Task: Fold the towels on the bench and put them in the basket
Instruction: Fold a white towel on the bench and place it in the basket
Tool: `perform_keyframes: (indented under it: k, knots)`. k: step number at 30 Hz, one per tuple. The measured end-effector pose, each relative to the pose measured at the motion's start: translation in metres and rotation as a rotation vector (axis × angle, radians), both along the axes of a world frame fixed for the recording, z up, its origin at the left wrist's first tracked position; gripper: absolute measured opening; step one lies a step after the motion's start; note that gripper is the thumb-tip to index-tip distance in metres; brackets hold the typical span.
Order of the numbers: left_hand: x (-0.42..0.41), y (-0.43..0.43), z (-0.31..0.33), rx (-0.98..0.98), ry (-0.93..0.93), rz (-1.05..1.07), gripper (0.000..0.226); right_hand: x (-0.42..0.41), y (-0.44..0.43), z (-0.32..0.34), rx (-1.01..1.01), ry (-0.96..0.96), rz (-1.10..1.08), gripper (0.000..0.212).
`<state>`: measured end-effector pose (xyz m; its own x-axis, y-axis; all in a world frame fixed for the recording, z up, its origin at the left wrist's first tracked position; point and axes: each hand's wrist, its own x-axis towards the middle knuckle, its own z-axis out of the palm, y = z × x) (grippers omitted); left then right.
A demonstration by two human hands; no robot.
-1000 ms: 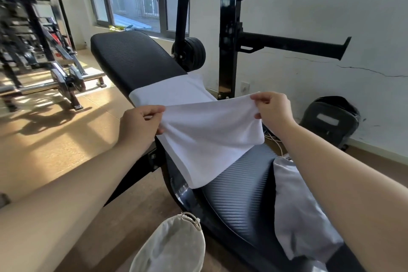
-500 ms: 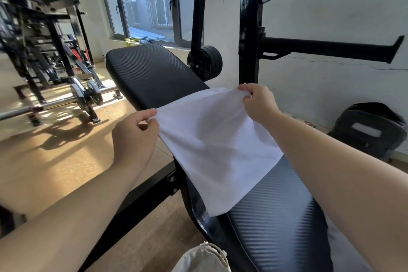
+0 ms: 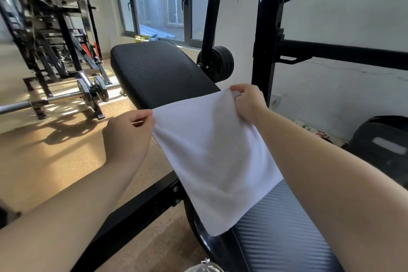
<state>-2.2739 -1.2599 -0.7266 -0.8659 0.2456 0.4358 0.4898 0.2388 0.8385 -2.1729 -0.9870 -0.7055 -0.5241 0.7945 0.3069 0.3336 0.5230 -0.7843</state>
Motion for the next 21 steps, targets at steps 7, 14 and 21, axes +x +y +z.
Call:
perform_keyframes:
  k: [7,14,21]
  knots:
    - [-0.009,0.000,-0.007,0.060,-0.140,-0.087,0.029,-0.011,0.011,-0.015,-0.197,0.058,-0.012,0.037]
    - [-0.008,0.003,-0.005,0.145,-0.325,-0.125,0.028,-0.010,0.021,-0.009,-0.383,0.053,-0.052,0.031]
    - [-0.001,-0.002,-0.007,0.172,-0.449,-0.210,0.014,0.009,0.024,-0.008,-0.366,0.033,-0.100,0.030]
